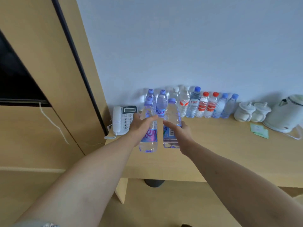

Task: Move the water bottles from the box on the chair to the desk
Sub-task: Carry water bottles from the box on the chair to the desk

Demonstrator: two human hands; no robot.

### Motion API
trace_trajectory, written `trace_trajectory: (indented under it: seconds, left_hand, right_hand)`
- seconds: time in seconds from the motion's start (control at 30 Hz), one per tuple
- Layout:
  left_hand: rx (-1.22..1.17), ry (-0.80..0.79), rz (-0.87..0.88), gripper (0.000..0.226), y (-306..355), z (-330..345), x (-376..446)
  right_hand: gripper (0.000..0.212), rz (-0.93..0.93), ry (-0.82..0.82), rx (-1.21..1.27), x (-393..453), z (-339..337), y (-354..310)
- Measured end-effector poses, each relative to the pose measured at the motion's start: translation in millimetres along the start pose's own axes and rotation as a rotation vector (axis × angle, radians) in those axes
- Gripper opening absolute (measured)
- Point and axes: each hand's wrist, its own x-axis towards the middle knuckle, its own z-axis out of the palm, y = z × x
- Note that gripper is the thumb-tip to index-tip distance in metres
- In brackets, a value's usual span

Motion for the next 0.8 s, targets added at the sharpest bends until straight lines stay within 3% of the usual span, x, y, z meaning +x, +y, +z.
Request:
trace_trajectory:
  seconds: [0.23, 0.33, 0.5, 0.57, 0.7, 0.8]
  left_hand:
    - [0.090, -0.063, 0.058, 0.092, 5, 27, 59]
    - [0.182, -0.071, 0.087, 0.083, 12, 47, 76]
    - [0.358, -0.046, 0.129, 0.105, 24, 79, 107]
    - [0.428, -0.020, 0.128, 0.100, 26, 91, 119]
    - [0.589, 0.006, 0.127, 0.078, 27, 111, 140]
    - [0.589, 0.035, 0.108, 0.075, 22, 120, 153]
  right_hand:
    - [0.057, -0.051, 0.056, 0.017, 62, -9, -4]
    - [0.066, -0.059, 0.058, -0.014, 91, -20, -7]
    - [0.085, -0.049, 0.083, -0.029, 141, -33, -9]
    - [0.086, -0.024, 0.079, -0.055, 158, -40, -9]
    - [0.067, 0.026, 0.055, -0.164, 192, -58, -6]
    - [0.071, 0.049, 0.006, -0.269, 209, -66, -2]
